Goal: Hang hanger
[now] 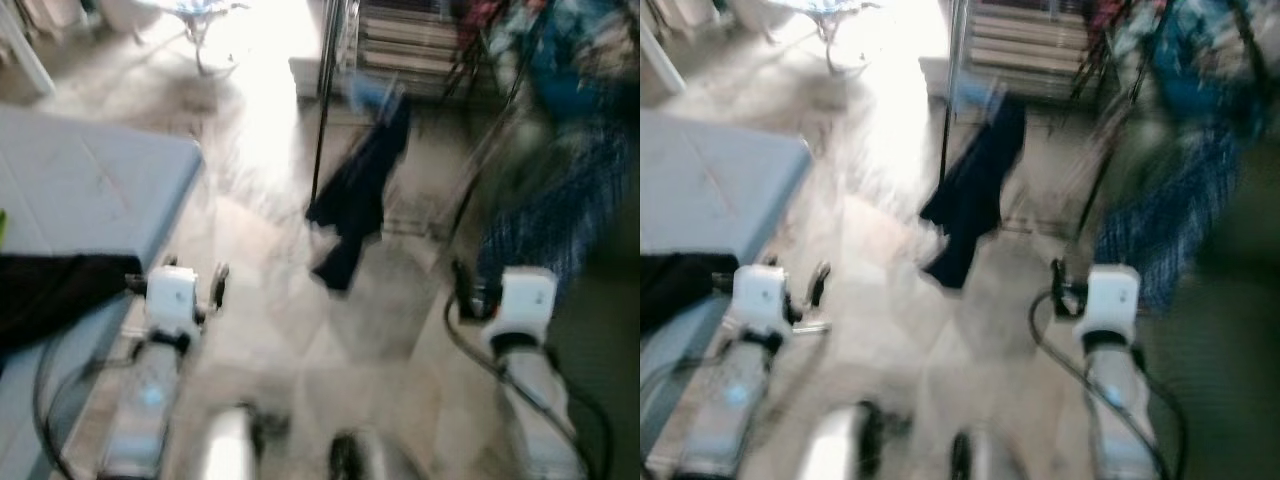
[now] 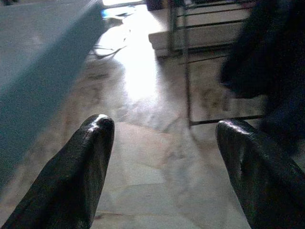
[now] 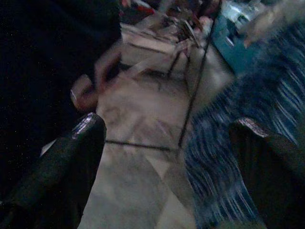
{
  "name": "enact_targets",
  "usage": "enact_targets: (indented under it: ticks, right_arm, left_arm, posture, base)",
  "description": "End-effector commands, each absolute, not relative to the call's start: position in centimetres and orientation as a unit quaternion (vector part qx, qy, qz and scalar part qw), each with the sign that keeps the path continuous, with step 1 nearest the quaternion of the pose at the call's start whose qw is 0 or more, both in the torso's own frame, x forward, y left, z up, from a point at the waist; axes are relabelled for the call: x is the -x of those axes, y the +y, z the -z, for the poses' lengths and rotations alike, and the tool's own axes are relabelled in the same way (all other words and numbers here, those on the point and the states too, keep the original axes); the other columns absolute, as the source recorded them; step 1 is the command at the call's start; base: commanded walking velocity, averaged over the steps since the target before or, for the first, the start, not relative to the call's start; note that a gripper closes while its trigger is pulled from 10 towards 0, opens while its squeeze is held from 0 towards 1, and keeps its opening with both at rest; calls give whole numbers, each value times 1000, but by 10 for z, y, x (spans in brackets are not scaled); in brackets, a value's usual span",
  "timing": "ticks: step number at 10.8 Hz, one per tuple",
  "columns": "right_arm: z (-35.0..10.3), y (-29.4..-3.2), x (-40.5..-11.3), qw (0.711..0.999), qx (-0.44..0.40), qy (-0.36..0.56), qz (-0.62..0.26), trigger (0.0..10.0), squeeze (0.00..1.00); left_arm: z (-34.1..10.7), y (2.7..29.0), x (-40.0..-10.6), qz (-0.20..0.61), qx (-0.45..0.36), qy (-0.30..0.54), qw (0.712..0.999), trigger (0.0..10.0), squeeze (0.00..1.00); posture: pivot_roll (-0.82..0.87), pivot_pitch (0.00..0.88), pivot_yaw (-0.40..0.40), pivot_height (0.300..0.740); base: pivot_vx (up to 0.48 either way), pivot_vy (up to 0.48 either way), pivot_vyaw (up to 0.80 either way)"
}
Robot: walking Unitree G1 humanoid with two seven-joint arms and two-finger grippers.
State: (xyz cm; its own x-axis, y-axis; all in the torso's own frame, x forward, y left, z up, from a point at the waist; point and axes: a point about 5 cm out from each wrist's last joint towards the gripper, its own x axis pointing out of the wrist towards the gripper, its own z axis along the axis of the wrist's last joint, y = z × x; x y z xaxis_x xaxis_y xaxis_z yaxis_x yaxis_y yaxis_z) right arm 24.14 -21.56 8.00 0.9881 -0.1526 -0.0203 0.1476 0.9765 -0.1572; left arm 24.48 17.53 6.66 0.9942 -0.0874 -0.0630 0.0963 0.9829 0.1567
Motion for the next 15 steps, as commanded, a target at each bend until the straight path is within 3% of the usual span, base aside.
enact_targets:
  ticks: [1,11,12,15]
  right_arm:
    - [-76,-216,-239,993,75,22,84,10000,1000]
    - [-71,-214,-245,993,62,33,91,10000,1000]
    - [-70,-213,-245,993,64,35,89,10000,0]
    - [-69,-213,-245,993,65,37,86,10000,0]
  left_arm:
    - [-68,179,-244,48,-87,28,995,10000,0]
    - [-69,176,-248,55,-89,25,994,10000,0]
    - [-69,176,-248,58,-88,26,994,10000,0]
    - [-69,174,-248,62,-89,24,994,10000,0]
  posture:
    - [50,149,-44,740]
    - [52,143,-45,740]
    - [51,143,-46,740]
    - [47,144,-46,740]
  base:
    - [-255,0,0]
    - [-203,0,0]
    - [0,-277,0]
    - [0,-297,0]
